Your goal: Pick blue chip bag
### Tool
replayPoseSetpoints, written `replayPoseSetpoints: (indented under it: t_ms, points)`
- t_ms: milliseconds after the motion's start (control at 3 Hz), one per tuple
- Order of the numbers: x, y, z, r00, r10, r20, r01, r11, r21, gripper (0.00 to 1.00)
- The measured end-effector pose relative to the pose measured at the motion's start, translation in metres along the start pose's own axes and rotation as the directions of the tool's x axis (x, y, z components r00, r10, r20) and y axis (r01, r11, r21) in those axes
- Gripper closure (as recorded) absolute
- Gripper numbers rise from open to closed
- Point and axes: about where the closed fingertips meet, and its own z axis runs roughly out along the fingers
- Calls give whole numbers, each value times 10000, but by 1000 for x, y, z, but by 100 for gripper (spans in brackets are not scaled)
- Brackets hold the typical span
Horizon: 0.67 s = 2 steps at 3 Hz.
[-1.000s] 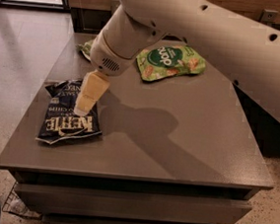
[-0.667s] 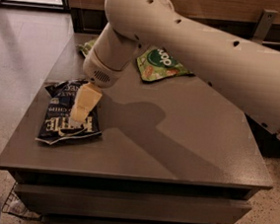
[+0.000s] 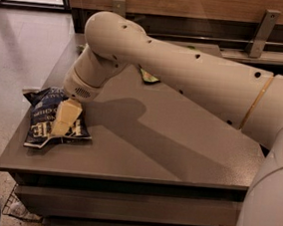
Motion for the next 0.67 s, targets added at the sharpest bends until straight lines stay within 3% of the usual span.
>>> replayPoseSetpoints:
  t_ms: [667]
  points:
    - [-4,0,-6,10000,-1,0,1,10000,-1,80]
